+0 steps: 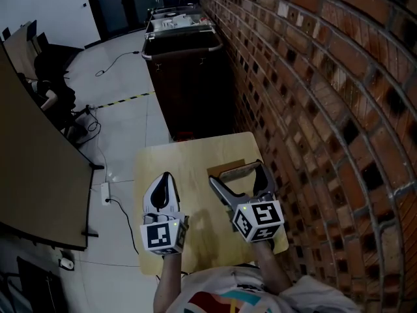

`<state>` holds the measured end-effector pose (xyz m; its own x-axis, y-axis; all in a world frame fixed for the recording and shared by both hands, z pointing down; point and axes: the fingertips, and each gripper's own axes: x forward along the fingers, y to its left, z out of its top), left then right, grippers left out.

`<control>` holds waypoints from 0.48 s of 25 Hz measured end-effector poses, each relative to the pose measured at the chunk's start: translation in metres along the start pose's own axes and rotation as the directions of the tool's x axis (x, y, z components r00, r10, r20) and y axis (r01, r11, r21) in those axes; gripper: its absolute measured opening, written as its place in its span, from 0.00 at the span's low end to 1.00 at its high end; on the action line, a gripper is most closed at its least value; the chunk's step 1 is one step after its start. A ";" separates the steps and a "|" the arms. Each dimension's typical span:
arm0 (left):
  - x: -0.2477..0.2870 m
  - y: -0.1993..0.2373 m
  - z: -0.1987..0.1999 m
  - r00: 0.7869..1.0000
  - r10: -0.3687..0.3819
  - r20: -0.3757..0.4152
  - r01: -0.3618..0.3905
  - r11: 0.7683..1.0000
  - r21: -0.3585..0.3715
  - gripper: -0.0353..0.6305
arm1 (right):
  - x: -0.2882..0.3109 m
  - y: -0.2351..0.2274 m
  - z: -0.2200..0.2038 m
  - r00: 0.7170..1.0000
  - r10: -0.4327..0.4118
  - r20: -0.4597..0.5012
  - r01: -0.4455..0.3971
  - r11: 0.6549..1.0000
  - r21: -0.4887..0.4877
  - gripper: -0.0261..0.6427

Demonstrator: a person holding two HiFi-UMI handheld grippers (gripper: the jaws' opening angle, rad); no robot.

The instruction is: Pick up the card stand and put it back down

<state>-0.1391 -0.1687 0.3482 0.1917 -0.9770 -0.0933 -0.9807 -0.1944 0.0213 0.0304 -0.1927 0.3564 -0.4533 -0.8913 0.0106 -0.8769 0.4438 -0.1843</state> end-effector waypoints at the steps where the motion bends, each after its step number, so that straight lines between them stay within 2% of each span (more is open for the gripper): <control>1: 0.000 0.000 0.001 1.000 0.000 0.002 0.000 1.000 0.000 0.06 | 0.000 0.001 0.001 1.000 0.003 0.001 -0.003 1.000 0.000 0.90; 9: -0.003 0.005 0.000 1.000 0.021 -0.010 -0.021 1.000 0.020 0.06 | 0.000 0.000 0.003 1.000 0.008 0.012 -0.008 1.000 0.010 0.90; 12: -0.004 0.007 0.001 1.000 0.029 -0.005 -0.029 1.000 0.005 0.06 | -0.001 -0.001 0.001 1.000 0.008 0.010 -0.008 1.000 0.018 0.90</control>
<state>-0.1470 -0.1657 0.3482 0.1635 -0.9826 -0.0877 -0.9860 -0.1657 0.0190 0.0319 -0.1927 0.3553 -0.4586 -0.8886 -0.0003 -0.8703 0.4493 -0.2017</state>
